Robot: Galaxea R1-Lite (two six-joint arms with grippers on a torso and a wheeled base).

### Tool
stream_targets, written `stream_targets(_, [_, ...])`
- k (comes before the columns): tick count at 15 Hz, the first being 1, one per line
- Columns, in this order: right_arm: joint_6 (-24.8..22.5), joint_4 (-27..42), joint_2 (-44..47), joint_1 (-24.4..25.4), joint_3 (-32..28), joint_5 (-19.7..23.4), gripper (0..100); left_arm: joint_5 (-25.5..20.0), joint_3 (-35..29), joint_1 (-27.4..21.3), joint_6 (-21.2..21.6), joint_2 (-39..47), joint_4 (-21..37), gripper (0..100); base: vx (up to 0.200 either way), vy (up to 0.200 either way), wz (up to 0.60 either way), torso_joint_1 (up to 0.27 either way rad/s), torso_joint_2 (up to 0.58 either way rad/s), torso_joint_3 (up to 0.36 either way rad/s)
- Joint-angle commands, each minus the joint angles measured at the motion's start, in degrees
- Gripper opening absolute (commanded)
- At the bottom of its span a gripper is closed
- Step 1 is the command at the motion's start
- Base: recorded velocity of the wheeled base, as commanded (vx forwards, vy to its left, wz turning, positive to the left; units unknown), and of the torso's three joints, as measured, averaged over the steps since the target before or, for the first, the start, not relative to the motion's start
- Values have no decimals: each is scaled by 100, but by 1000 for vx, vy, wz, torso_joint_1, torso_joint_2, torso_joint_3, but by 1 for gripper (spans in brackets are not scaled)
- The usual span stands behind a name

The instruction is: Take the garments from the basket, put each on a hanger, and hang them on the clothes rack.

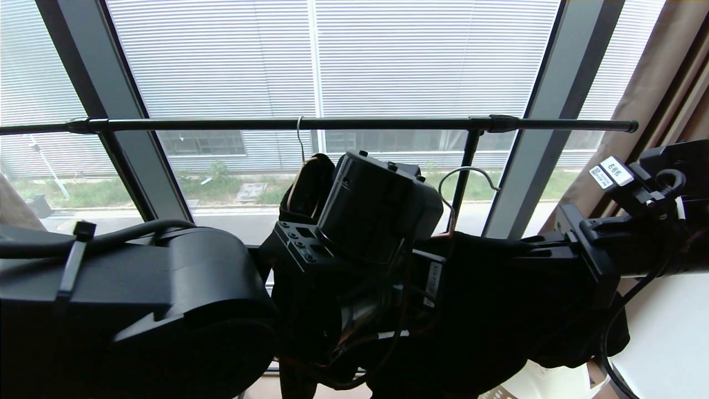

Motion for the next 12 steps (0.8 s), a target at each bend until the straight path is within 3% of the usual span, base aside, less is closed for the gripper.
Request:
stream_targets(1, [10, 2, -30, -101, 8, 130, 0, 3, 134, -1, 32, -118, 0, 100, 0, 0, 0, 0, 0, 0])
stream_targets(2, [10, 11, -21, -198, 8, 350, 0, 3, 240, 8, 50, -188, -8, 100, 0, 0, 0, 0, 0, 0])
stream_targets(6, [54, 2, 58, -339, -1, 402, 0, -6, 363, 8, 208, -558, 0, 100, 0, 0, 0, 0, 0, 0])
stream_targets(12, [54, 2, 155, -585, -36, 982, 0, -15, 653, 8, 349, -1041, 0, 100, 0, 0, 0, 0, 0, 0])
